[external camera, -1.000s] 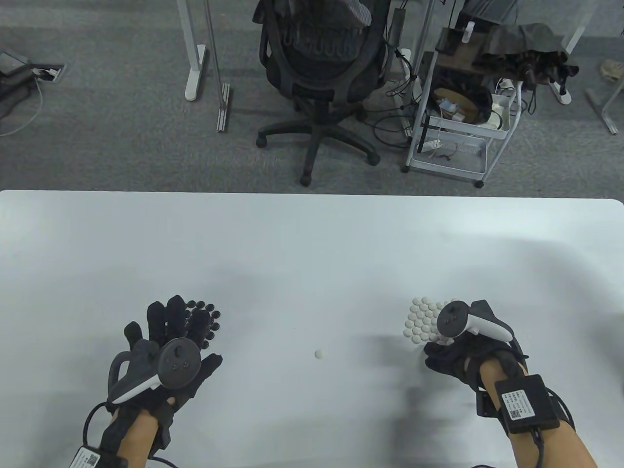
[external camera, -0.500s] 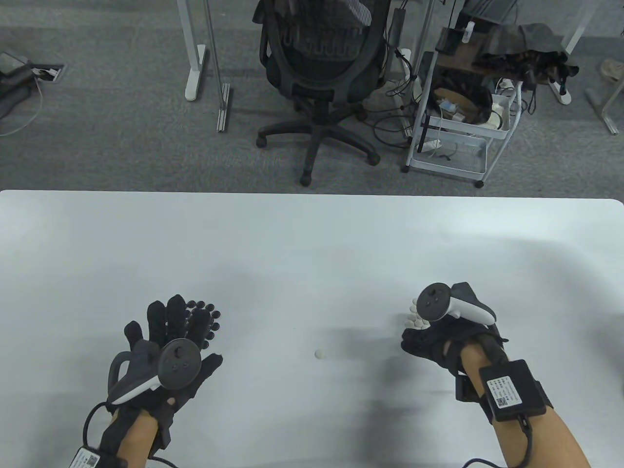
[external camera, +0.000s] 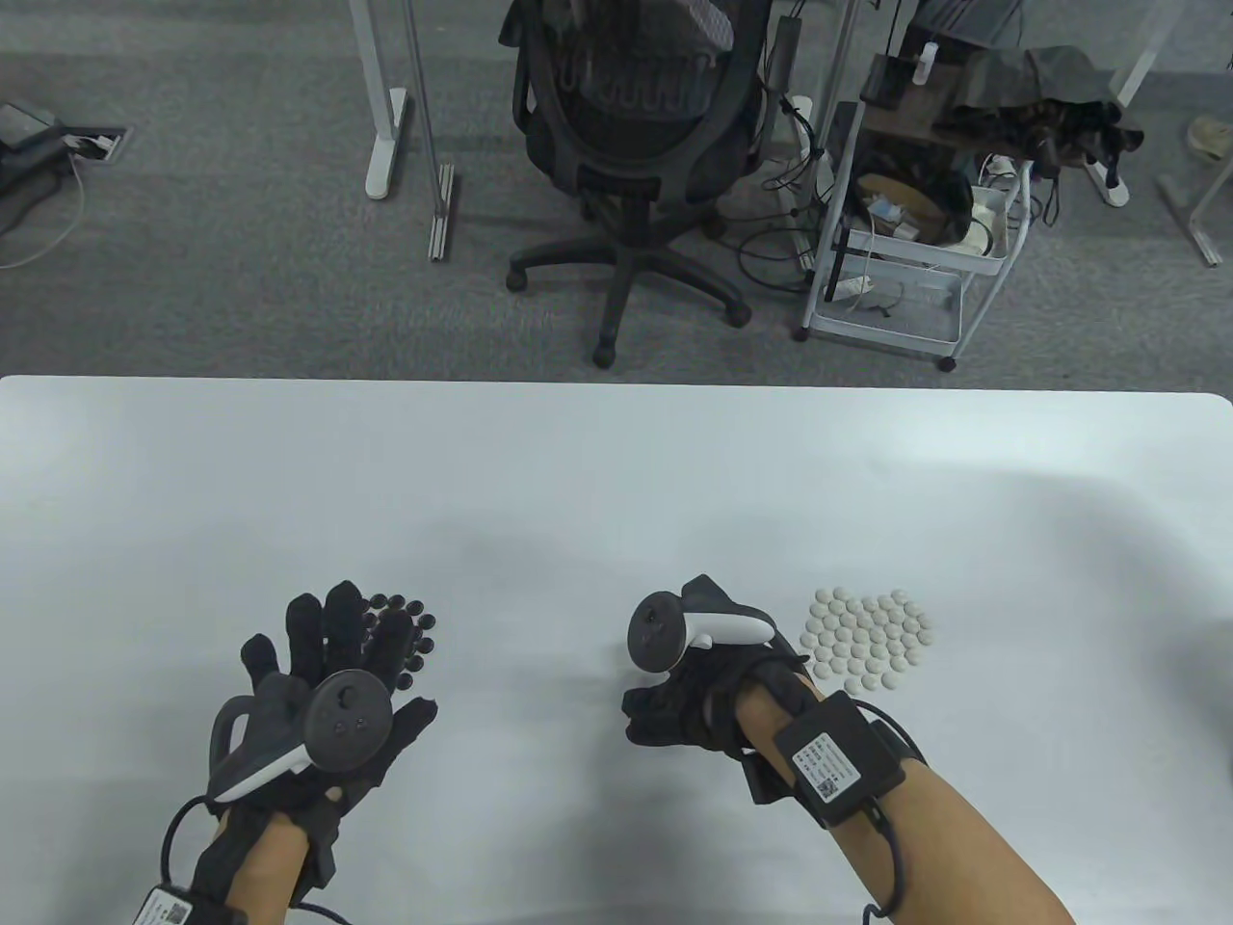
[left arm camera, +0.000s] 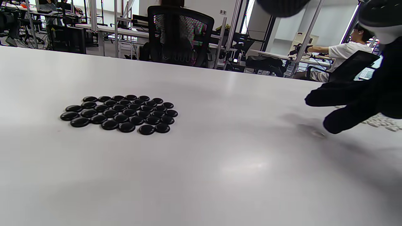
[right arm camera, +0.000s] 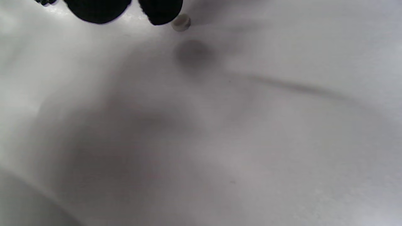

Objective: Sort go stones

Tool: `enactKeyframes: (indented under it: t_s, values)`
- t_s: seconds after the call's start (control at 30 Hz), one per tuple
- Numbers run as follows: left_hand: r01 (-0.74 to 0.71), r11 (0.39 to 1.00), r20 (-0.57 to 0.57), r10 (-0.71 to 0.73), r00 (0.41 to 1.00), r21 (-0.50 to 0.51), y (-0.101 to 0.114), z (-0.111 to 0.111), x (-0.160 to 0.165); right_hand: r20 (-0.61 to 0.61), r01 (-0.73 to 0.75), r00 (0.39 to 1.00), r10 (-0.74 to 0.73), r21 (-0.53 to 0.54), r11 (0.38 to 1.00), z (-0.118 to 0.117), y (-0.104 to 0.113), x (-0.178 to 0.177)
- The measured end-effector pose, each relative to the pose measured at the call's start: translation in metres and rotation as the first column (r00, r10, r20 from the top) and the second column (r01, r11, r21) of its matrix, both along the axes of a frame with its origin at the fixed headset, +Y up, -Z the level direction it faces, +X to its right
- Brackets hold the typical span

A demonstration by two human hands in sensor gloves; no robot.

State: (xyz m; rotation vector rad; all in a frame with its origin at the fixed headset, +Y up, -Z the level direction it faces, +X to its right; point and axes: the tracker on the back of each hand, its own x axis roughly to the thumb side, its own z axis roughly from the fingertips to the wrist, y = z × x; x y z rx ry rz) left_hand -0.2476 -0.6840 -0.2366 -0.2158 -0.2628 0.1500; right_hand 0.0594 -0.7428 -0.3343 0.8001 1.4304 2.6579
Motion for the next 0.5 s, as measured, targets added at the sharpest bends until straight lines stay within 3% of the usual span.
enactKeyframes:
  t_s: [0.23,0.5]
  values:
    - [-0.014,1.000,-0.003,0.014,1.000,0.008,0.001,0.001,-0.002,0.002,-0.022,1.000,0.022,-0.004,1.000,0.002,-0.007,0.011]
    - [0.000,1.000,-0.005,0.000,1.000,-0.001,-0.001,0.000,-0.002,0.134,-0.074,0.988,0.076,-0.019,0.997,0.012,-0.002,0.096]
